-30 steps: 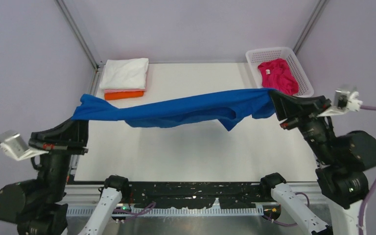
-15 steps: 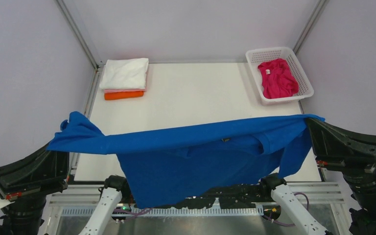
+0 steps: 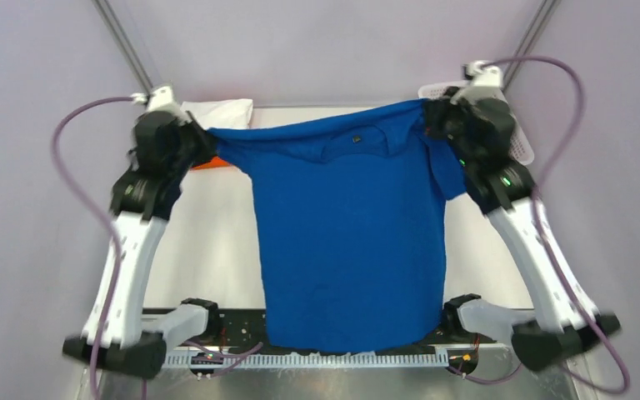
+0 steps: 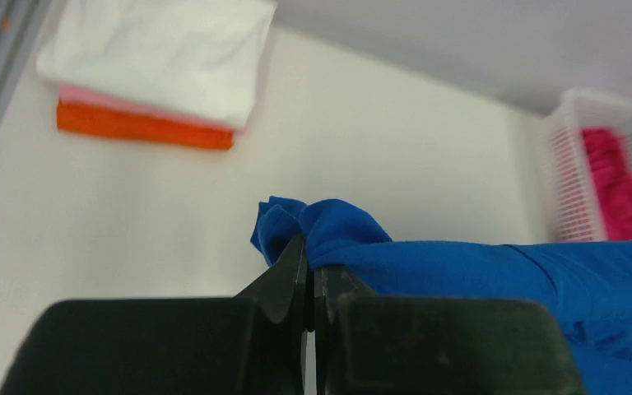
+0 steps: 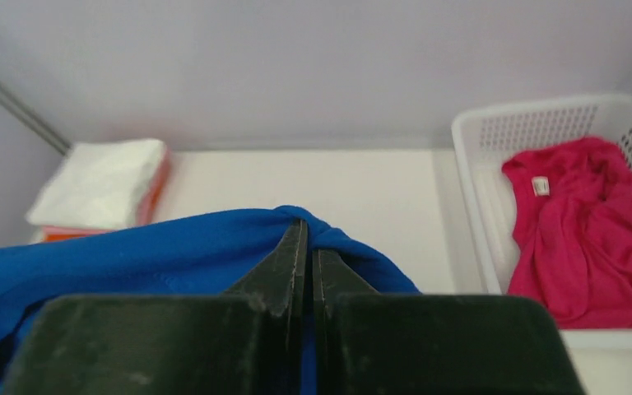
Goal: Fold and stack the t-shirts
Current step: Flatten out the tshirt
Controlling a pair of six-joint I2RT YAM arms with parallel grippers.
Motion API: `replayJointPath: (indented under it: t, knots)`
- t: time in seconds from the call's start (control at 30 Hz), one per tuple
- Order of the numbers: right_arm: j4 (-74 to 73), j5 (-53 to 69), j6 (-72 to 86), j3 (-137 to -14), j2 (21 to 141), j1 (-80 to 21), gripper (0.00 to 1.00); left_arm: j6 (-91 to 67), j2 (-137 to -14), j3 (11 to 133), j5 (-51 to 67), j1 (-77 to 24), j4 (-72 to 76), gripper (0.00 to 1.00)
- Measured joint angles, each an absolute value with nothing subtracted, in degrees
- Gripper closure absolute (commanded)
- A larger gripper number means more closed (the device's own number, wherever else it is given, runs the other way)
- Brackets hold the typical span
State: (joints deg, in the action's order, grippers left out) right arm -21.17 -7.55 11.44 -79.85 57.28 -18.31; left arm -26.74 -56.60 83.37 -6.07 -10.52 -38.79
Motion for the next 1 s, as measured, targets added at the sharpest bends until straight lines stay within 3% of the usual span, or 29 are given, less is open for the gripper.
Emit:
replayJointPath:
  t: [0.1, 0.13, 0.17, 0.2, 0.23, 0.3, 0.33, 0.37, 0.4, 0.63, 0.8, 1.0]
  knots:
    - [-17.85, -9.85, 11.31, -80.44, 74.63, -16.97, 0.84, -26.74, -70.76, 83.00, -5.87, -8.67, -41.87, 0.96]
    - [-17.15, -9.98, 11.38, -81.12, 80.03, -16.60, 0.79, -26.74, -77.25, 83.48, -5.17, -7.73, -43.51, 0.83]
    - [-16.95, -9.89, 11.73, -82.32, 86.89, -16.16, 0.55, -26.74, -83.85, 84.64, -4.29, -6.79, -45.47, 0.68]
    - [-17.08, -9.78, 12.05, -83.99, 93.17, -15.81, 0.44, -26.57, -89.97, 86.15, -3.33, -5.91, -47.33, 0.58]
    - [-17.63, -9.67, 12.62, -86.19, 99.59, -15.51, 0.26, -26.37, -97.06, 88.62, -2.11, -5.02, -49.89, 0.53]
    - [-19.42, -9.28, 13.06, -91.81, 111.02, -15.22, 0.07, -26.96, -106.94, 93.01, -0.97, -3.81, -53.80, 0.45]
    - [-20.40, -9.02, 13.17, -94.85, 115.83, -15.14, 0.04, -27.22, -111.02, 95.33, -0.56, -3.38, -55.81, 0.36]
    - [-21.34, -8.88, 13.47, -97.23, 119.48, -15.07, 0.03, -27.29, -113.54, 96.86, -0.19, -3.11, -57.06, 0.08]
    - [-22.33, -8.64, 13.63, -98.98, 122.04, -14.96, 0.04, -27.40, -114.76, 97.58, 0.40, -2.81, -57.80, 0.01]
    - [-21.21, -7.29, 14.61, -94.30, 116.05, -14.87, 0.04, -28.05, -108.66, 97.56, 7.57, -2.76, -56.64, 0.00]
    - [-16.73, -4.29, 17.58, -78.30, 99.50, -14.87, 0.04, -27.99, -105.95, 97.14, 13.04, -4.60, -51.99, 0.00]
    - [-15.03, 0.08, 22.39, -57.65, 85.41, -15.59, 0.05, -27.99, -112.90, 98.61, 18.81, -7.75, -49.50, 0.00]
